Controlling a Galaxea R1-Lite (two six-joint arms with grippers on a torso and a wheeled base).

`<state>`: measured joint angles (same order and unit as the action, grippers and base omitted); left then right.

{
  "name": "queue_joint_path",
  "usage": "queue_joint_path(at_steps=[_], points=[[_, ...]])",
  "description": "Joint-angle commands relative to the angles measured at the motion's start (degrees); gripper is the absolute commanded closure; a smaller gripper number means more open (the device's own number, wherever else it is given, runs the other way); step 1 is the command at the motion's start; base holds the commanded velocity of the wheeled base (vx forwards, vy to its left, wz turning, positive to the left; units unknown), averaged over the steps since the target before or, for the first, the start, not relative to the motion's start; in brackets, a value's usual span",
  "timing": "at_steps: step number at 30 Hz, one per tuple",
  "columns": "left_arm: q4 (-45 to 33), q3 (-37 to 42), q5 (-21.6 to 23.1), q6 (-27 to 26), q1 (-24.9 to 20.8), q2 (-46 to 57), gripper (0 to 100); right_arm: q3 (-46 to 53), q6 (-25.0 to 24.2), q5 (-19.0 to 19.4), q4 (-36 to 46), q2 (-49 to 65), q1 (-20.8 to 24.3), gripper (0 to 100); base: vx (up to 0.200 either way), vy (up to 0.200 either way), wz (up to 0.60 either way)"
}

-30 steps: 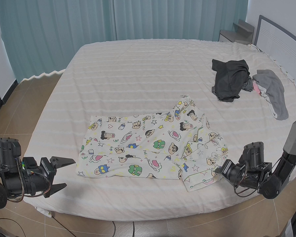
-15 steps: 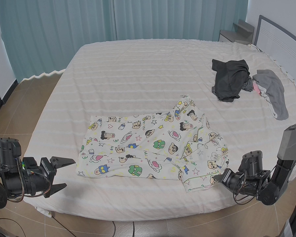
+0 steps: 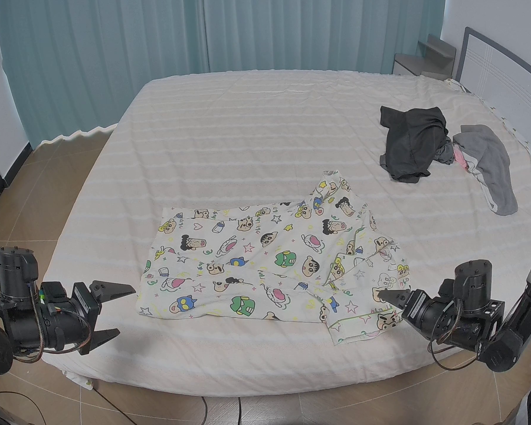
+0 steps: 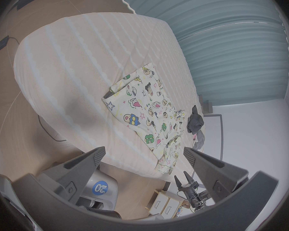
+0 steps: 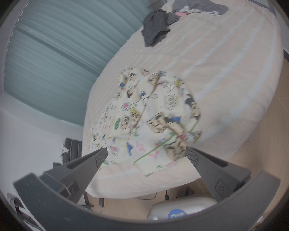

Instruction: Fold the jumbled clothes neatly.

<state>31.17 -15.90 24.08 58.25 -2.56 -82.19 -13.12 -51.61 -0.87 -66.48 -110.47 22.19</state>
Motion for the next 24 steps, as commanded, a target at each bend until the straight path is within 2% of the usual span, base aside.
queue_joint_path(at_steps=[1, 6, 9, 10, 17, 24], points=[[0.03, -0.01, 0.01, 0.02, 0.01, -0.08, 0, -7.89, 0.46, -0.28, 7.41, 5.44, 6.64, 0, 0.000, 0.000, 0.00], [0.03, -0.01, 0.01, 0.02, 0.01, -0.08, 0, -24.76, 0.02, 0.25, 27.19, 4.48, 11.04, 0, 0.000, 0.000, 0.00], [0.03, -0.01, 0.01, 0.02, 0.01, -0.16, 0, -31.09, -1.73, 0.43, 33.96, 1.84, 13.32, 0, 0.000, 0.000, 0.00], [0.03, -0.01, 0.01, 0.02, 0.01, -0.16, 0, -34.70, -3.93, 0.25, 35.98, -1.24, 14.55, 0, 0.000, 0.000, 0.00], [0.03, -0.01, 0.01, -0.06, 0.01, -0.69, 0, -41.55, -5.07, 0.25, 36.50, -12.84, 16.40, 0, 0.000, 0.000, 0.00], [0.03, -0.01, 0.01, -0.06, 0.01, -0.96, 0, -43.48, -5.16, -0.01, 36.50, -17.06, 17.80, 0, 0.000, 0.000, 0.00]])
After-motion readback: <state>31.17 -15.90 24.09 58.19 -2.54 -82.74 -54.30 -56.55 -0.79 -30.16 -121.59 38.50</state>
